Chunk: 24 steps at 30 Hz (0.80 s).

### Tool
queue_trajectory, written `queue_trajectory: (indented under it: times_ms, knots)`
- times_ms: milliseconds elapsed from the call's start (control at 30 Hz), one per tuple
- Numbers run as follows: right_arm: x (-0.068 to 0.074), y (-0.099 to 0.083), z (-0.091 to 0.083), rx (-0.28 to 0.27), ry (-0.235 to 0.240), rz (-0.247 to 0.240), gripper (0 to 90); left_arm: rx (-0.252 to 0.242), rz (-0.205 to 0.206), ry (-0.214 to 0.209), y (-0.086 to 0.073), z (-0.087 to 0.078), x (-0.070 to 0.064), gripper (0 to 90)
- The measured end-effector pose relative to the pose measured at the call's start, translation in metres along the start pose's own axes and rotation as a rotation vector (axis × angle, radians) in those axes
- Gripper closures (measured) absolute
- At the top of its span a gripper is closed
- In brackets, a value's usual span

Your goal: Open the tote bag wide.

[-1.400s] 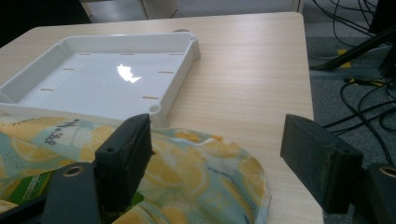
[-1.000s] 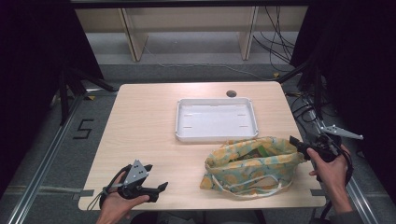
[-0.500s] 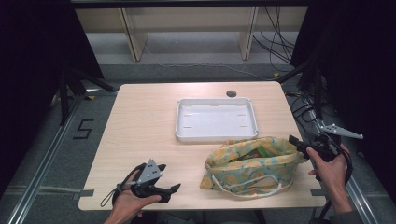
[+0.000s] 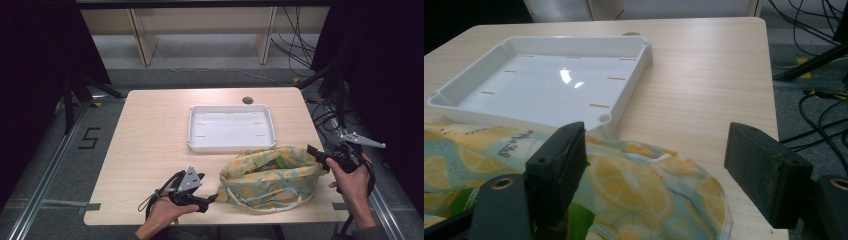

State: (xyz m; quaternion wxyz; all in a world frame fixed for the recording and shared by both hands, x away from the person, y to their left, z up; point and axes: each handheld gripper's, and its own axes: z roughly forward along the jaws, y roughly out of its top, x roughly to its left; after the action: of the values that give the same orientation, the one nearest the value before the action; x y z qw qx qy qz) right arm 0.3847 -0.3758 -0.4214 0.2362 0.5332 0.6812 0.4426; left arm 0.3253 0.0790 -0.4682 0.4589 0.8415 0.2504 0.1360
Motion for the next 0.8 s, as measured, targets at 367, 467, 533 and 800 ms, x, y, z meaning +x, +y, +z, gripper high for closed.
queue_trajectory:
  times_ms: [367,467,533,800]
  knots:
    - [0.001,0.001,0.000,-0.003,0.020,0.008,25.9,-0.015,0.042,-0.044,0.011,0.023,0.003,35.2]
    - [0.002,0.000,0.000,0.008,-0.002,0.017,25.9,-0.009,0.058,-0.051,0.014,0.028,0.003,38.9]
    - [0.003,0.000,0.000,0.014,0.001,0.034,25.9,-0.012,0.060,-0.049,0.016,0.032,0.004,39.6]
    - [0.003,0.000,0.000,0.008,0.018,0.040,26.0,-0.030,0.092,-0.072,0.024,0.039,0.010,70.1]
